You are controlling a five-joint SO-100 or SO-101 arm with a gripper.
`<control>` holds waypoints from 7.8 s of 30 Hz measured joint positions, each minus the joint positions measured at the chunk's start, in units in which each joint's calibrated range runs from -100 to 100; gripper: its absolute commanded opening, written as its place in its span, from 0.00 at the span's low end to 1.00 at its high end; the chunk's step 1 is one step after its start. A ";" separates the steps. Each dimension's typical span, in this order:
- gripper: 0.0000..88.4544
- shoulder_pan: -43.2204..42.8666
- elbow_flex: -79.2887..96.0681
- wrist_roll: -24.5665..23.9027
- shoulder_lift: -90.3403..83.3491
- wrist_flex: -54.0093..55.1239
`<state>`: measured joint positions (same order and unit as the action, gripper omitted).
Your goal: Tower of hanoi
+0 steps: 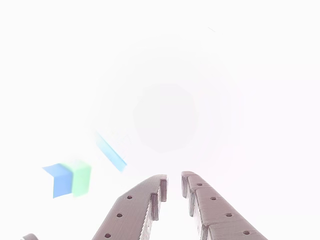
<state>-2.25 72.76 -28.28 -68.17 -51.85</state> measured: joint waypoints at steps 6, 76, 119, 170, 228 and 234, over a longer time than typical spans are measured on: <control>0.00 -2.78 -13.49 23.45 8.70 1.12; 0.54 -10.32 -3.57 127.49 8.27 21.99; 0.39 -4.42 15.23 127.49 17.22 57.38; 0.28 30.95 -32.81 128.28 13.51 -10.03; 0.58 29.80 7.66 128.28 56.73 89.73; 0.58 29.64 4.26 128.28 58.93 89.97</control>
<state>27.38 77.02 100.00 -9.24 38.12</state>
